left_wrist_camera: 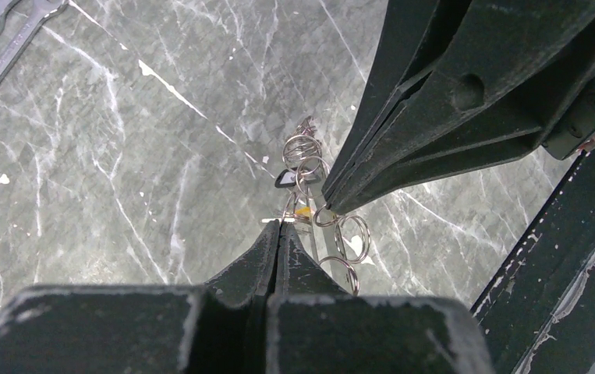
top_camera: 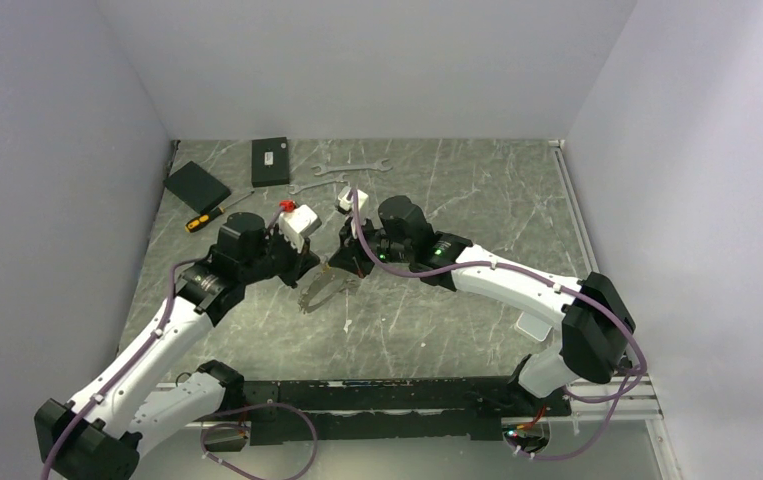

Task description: Put the keys on the keyring

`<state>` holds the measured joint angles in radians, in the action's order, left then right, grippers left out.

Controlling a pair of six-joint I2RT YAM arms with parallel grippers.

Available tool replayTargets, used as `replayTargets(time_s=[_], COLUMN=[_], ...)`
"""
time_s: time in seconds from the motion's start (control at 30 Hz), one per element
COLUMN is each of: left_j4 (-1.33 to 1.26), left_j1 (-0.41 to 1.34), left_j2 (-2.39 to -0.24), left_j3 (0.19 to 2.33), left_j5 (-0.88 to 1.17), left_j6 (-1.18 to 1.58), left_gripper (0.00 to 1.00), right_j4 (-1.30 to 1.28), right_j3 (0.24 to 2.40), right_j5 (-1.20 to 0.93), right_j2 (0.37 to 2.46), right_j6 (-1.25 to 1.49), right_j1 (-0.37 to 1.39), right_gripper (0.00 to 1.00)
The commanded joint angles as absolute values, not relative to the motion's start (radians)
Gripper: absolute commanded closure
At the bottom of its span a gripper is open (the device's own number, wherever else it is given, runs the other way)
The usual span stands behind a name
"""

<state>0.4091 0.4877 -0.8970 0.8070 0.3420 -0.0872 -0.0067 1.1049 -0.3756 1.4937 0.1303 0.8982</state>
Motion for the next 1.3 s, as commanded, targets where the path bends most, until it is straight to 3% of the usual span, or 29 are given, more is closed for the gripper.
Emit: replayTargets(time_s=[0.0, 1.27], left_j4=[0.398, 0.4], left_j1=[0.485, 0.485], left_j2=[-0.908, -0.91], left_j3=[0.824, 0.826], left_j5=[0.389, 0.425], left_j6=[-0.097, -0.097], left_gripper=[1.0, 1.0], right_j4=[0.06, 0.06], right_j3=[1.15, 1.174], right_j5=[-0.358, -0.305], right_j2=[1.473, 1.496], right_j6=[0.124, 0.137], right_j1=[0.9, 0.898], right_gripper=[1.0, 1.0])
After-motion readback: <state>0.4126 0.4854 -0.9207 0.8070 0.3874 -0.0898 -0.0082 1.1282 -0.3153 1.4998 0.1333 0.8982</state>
